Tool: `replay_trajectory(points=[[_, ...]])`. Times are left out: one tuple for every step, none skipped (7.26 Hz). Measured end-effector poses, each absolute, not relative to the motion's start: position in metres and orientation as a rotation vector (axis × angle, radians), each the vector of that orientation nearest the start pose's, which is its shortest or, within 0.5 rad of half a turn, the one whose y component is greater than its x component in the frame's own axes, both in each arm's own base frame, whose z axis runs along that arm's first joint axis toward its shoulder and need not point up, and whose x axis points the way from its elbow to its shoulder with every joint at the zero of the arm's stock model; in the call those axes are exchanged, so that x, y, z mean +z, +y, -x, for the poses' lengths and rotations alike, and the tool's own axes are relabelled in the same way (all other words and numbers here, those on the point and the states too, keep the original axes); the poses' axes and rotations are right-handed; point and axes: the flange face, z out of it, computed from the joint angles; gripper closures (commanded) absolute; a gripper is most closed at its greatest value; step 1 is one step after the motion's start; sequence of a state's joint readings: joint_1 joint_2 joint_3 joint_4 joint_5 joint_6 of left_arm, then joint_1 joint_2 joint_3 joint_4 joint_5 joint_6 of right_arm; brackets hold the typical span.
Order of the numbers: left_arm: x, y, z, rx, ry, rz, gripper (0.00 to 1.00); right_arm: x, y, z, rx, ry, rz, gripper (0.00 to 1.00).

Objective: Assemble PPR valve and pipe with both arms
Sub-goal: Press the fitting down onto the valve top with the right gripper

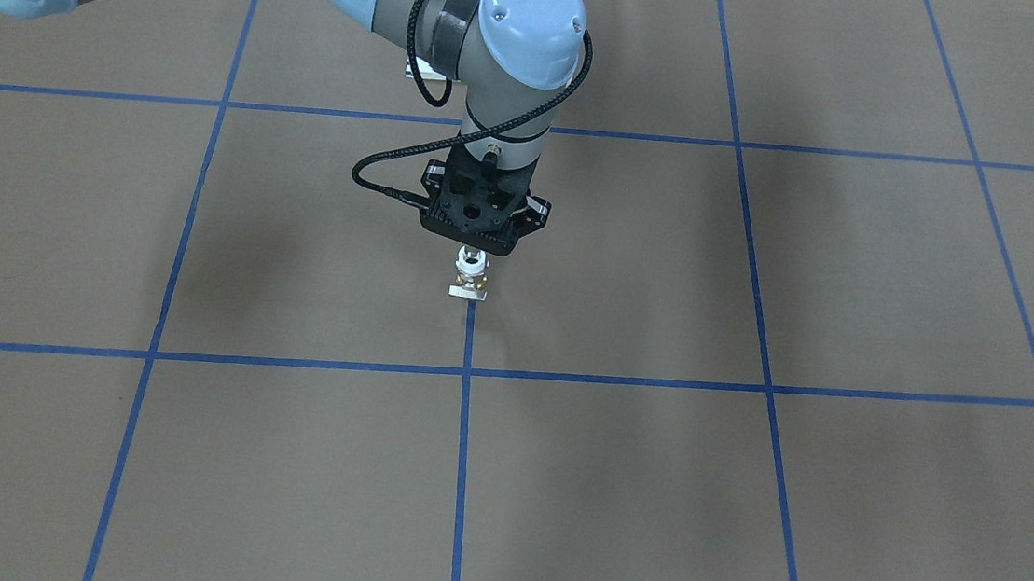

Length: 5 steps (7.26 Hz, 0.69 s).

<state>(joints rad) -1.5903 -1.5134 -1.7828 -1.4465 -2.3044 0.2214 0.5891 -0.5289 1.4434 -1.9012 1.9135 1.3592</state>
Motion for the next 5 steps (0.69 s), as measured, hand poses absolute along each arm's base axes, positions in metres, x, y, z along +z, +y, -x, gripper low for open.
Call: replay_trajectory(points=[[0.5968,-0.4639,0.0755,0.204,0.726,-0.118,0.00,0.0924,-0.4958,0.5629,0.262,-0.668,0.078,1.00],[0.5963,-0.4639,0.0755,0.204,0.726,-0.119,0.00,0.0943,-0.4962,0.5640,0.262,-0.669,0.077,1.00],[0.5960,-0.4640,0.0756,0.205,0.726,-0.119,0.00,0.0957,-0.4963,0.5643,0.261,-0.668,0.077,1.00],[0.5960,-0.4640,0.0756,0.205,0.725,-0.119,0.00,0.0974,-0.4956,0.5652,0.260,-0.667,0.079,1.00],[0.5960,-0.4640,0.0754,0.205,0.725,-0.119,0.00,0.0988,-0.4947,0.5661,0.259,-0.665,0.080,1.00]])
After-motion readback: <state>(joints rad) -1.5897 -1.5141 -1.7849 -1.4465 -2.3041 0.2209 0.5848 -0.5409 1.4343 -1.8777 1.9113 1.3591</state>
